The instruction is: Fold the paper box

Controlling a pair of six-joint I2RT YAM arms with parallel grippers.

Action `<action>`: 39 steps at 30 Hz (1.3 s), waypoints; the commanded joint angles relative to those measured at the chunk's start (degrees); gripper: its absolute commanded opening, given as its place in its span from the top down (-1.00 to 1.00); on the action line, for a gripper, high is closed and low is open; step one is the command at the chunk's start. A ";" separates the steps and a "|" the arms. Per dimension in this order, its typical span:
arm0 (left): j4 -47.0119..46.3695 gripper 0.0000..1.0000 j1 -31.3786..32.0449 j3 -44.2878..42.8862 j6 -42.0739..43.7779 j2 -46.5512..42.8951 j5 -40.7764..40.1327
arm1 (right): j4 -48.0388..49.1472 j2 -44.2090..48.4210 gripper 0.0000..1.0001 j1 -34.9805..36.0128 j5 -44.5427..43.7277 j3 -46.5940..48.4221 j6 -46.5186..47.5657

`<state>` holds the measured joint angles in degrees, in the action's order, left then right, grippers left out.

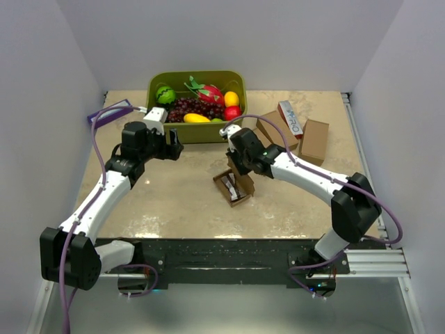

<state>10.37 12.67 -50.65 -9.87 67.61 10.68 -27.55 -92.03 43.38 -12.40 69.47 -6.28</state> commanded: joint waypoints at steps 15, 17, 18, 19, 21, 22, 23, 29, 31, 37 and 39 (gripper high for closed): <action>-5.35 -0.62 -0.01 1.17 -1.64 2.87 12.51 | 3.29 -7.74 0.25 3.65 18.38 13.06 18.07; -5.80 -0.61 -0.01 1.09 -1.47 3.22 15.23 | 3.56 -5.98 -0.24 3.65 17.85 12.71 14.92; -5.63 -0.61 -0.01 0.82 -0.08 3.14 15.60 | 3.64 -3.19 -0.33 3.65 17.24 11.75 13.68; -5.63 -0.62 -0.01 0.65 0.89 2.96 16.12 | 4.08 -1.68 -0.41 3.65 14.45 10.96 12.19; -5.54 -0.66 -0.01 0.73 4.13 2.52 19.19 | 4.35 3.14 -0.54 3.30 12.59 7.81 8.06; -5.54 -0.68 -0.01 0.99 5.20 2.70 23.12 | 4.52 4.91 -0.57 3.21 10.49 6.57 4.65; -5.71 -0.69 -0.01 1.17 6.08 3.13 25.34 | 4.35 6.23 -0.60 2.77 9.08 5.34 2.96; -8.26 -0.68 0.78 0.73 9.60 8.23 31.77 | 5.13 15.99 -0.63 1.54 3.70 -8.02 -6.19; -8.70 -0.67 1.22 0.30 12.59 10.42 32.82 | 8.45 18.36 -0.62 1.54 4.92 -13.82 -9.08; -6.42 -0.66 6.40 -1.20 18.74 16.49 28.81 | 16.90 26.72 -0.58 1.62 6.34 -23.67 -12.17; -6.76 -0.66 8.15 -1.38 19.79 17.72 27.56 | 17.97 27.87 -0.56 1.71 6.34 -24.82 -12.35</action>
<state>4.21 17.43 -49.80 4.14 83.61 40.12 -18.11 -67.85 44.91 -5.85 45.60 -15.33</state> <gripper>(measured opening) 0.832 0.788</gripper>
